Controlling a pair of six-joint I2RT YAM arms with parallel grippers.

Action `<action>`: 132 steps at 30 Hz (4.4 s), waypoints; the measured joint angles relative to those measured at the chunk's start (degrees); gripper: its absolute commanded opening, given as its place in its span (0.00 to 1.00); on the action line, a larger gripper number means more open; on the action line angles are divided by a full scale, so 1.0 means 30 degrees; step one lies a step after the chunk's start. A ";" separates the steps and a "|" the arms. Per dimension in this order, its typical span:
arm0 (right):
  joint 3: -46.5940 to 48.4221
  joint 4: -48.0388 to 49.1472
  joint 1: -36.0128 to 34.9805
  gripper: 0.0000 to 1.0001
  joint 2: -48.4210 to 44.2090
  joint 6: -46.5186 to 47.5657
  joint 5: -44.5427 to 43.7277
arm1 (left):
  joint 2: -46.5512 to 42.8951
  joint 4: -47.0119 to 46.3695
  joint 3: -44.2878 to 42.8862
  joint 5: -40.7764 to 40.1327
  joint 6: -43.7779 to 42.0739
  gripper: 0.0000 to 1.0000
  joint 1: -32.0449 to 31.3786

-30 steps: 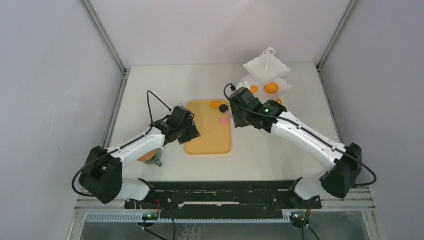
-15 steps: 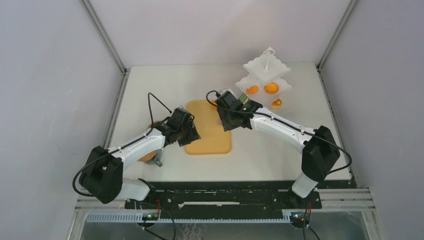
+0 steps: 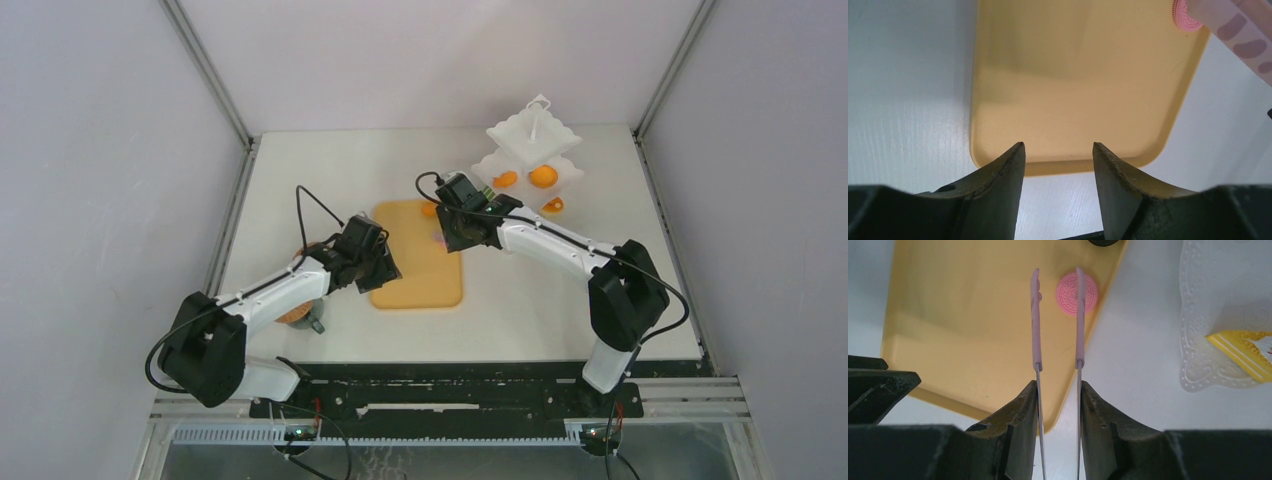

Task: Serve the afternoon tea
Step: Pick up the desert from the tray.

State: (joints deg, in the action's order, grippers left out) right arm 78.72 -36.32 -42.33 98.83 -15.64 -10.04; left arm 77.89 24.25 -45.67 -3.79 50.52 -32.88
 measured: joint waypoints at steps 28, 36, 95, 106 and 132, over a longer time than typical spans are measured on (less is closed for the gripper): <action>-0.1137 0.0933 -0.0517 0.40 0.0459 -0.0969 0.1770 | 0.0000 -0.0306 0.0619 -0.0007 0.0007 0.57 0.0000; -0.0743 0.0954 -0.1144 0.39 0.0998 -0.1064 0.1821 | -0.0255 -0.0379 0.1086 -0.0007 0.0007 0.57 0.0000; -0.2965 0.0430 -0.1319 0.46 -0.1158 -0.0401 0.0641 | 0.0831 -0.0408 0.1042 0.0007 0.0007 0.57 0.0007; -0.3279 0.0765 -0.1311 0.47 -0.0255 -0.0386 0.0911 | 0.0845 -0.0415 0.1042 0.0015 0.0007 0.57 0.0007; -0.2557 0.1144 -0.0780 0.36 0.1333 -0.0015 0.1588 | 0.1290 -0.0437 0.1042 0.0066 0.0007 0.57 0.0160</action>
State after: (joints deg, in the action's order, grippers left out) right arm 71.05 -32.88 -44.66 102.83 -15.68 -5.28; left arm 81.76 22.94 -42.54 -3.60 50.54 -32.40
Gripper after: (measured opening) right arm 0.413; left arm 0.572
